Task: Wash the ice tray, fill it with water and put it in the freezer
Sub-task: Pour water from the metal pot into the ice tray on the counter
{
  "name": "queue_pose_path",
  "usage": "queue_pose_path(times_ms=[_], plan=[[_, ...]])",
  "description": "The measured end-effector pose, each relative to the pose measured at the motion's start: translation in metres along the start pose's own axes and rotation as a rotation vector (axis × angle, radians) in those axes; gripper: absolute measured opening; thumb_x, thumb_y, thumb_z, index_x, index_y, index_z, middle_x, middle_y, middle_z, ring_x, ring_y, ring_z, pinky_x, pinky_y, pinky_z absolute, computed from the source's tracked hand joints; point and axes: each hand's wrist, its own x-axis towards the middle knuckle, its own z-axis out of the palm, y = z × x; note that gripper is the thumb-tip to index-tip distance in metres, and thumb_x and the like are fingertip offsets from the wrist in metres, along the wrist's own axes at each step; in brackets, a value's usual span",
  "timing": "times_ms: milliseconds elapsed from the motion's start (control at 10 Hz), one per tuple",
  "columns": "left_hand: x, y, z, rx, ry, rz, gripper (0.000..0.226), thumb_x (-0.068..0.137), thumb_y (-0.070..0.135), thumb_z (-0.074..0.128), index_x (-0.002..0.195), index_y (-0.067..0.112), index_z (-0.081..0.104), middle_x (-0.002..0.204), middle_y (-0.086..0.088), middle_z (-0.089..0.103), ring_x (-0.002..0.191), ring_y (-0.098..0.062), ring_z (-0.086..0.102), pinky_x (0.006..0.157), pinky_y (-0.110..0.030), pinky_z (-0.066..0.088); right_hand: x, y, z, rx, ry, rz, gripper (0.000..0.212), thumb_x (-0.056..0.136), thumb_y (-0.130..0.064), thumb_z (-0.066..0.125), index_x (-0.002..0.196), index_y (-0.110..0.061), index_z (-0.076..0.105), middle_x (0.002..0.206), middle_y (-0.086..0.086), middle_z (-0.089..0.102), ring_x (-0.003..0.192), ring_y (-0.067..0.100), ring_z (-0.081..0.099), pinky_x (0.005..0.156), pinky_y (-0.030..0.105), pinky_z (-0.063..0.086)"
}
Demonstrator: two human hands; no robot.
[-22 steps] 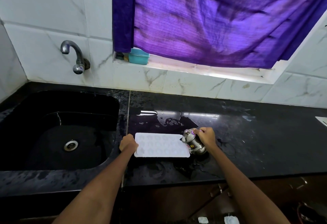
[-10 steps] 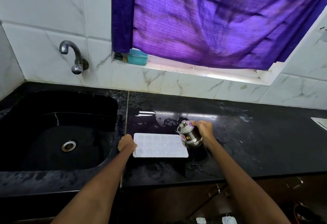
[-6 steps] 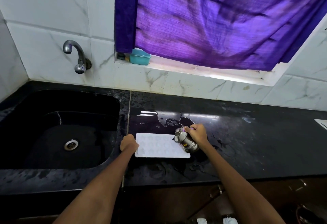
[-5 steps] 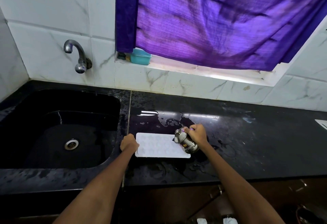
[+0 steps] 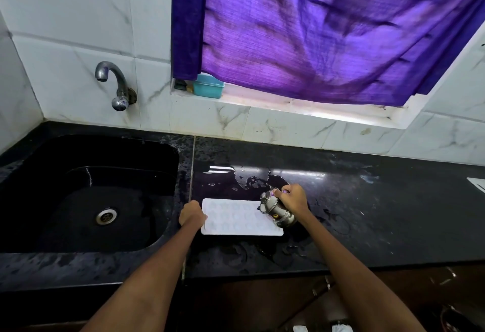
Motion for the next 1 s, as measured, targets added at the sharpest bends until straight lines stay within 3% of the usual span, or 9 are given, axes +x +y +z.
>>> queue_pose_path(times_ms=[400,600,700,1000], plan=[[0.001,0.0,0.002,0.02,0.006,0.0,0.041,0.085,0.02,0.069,0.121,0.004,0.058,0.129,-0.015,0.058,0.119,-0.03,0.057,0.093,-0.036,0.049,0.003,0.005,0.0,0.115,0.047,0.071,0.056,0.077,-0.011,0.07,0.042,-0.019,0.026,0.046,-0.001,0.023,0.047,0.013,0.021,0.048,0.028,0.018],[0.003,0.0,0.003,0.018,0.009,-0.007,0.042,0.085,0.02,0.069,0.122,0.004,0.058,0.129,-0.015,0.058,0.119,-0.031,0.057,0.094,-0.037,0.049,0.011,0.003,-0.001,0.366,0.104,0.229,0.045,0.077,-0.005,0.066,0.044,-0.015,0.037,0.051,0.004,0.035,0.052,0.017,0.034,0.051,0.028,0.025],[0.003,0.0,0.003,0.01,0.01,-0.008,0.041,0.085,0.02,0.069,0.121,0.003,0.058,0.128,-0.015,0.059,0.119,-0.031,0.058,0.093,-0.036,0.049,0.014,-0.005,-0.002,0.396,0.089,0.214,0.044,0.078,-0.006,0.066,0.045,-0.016,0.04,0.05,0.003,0.039,0.05,0.015,0.037,0.05,0.027,0.027],[0.002,-0.002,0.002,-0.008,0.002,-0.004,0.042,0.085,0.021,0.069,0.122,0.004,0.057,0.129,-0.015,0.058,0.119,-0.031,0.058,0.094,-0.037,0.05,0.008,-0.018,0.018,0.042,-0.026,-0.026,0.056,0.078,-0.014,0.069,0.042,-0.019,0.026,0.043,-0.003,0.024,0.045,0.011,0.023,0.048,0.029,0.019]])
